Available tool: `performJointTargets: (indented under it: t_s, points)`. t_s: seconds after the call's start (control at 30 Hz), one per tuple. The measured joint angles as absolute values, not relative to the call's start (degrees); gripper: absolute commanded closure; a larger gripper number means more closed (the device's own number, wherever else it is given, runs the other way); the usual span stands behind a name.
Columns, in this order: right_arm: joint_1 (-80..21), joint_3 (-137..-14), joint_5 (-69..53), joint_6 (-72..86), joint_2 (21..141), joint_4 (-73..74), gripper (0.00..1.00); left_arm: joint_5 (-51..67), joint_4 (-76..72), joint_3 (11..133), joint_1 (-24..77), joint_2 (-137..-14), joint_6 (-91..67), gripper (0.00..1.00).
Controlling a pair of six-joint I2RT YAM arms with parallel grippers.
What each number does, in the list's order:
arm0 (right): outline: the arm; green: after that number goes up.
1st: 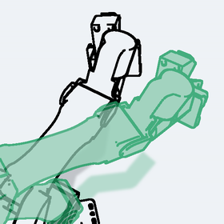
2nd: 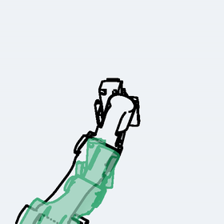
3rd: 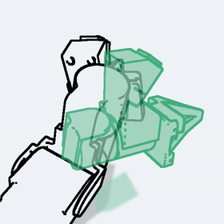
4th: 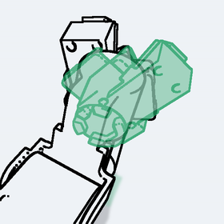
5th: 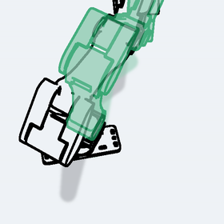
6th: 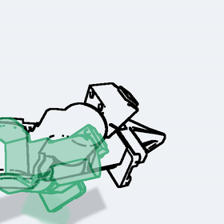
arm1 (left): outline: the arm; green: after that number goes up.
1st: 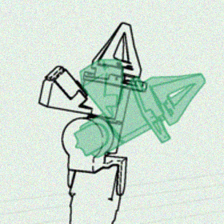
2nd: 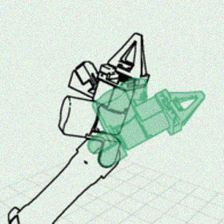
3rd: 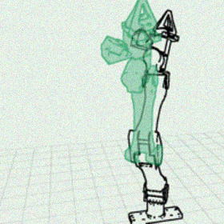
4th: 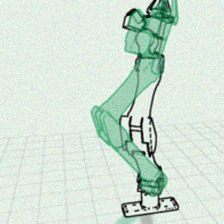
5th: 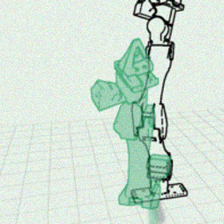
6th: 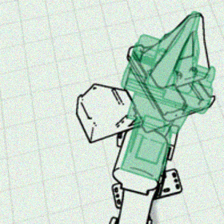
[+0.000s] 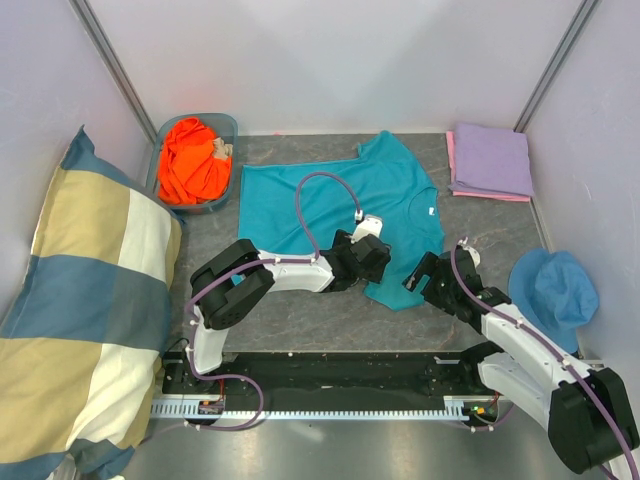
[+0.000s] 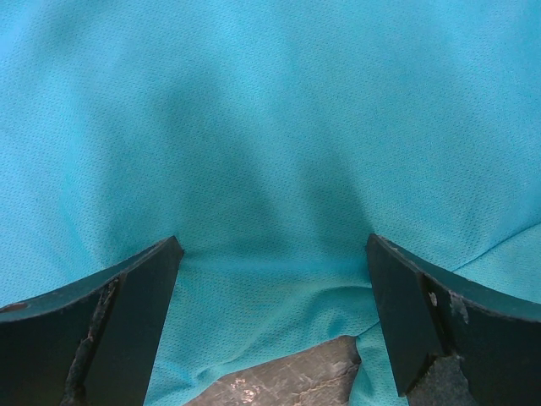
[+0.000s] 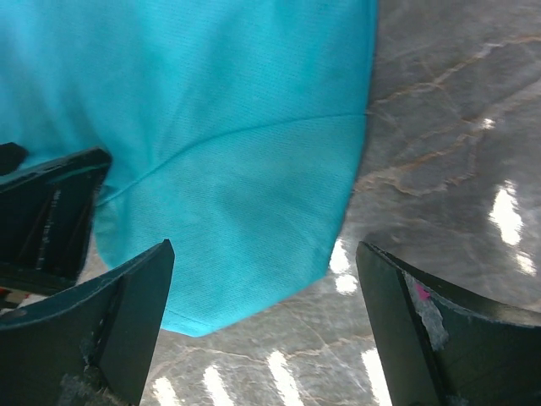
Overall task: Fold and stack the t-shirts
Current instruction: Grap the side of the flattened tshirt closest away from the robot with both arms
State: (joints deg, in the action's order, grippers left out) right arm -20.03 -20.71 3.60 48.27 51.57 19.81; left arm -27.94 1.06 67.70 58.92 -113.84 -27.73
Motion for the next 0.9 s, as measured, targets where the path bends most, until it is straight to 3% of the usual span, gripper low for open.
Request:
performJointTargets:
  t_s: [0.43,0.9]
  points:
    - [-20.03,-18.55,-0.25,50.3,51.62,12.88,0.02,-28.36,0.69,67.2,58.92,-113.6,-27.77,0.0]
    - [-20.05,-17.23,-1.83,52.14,40.32,14.57,0.02,-28.38,0.64,67.05,58.92,-113.51,-27.81,0.0]
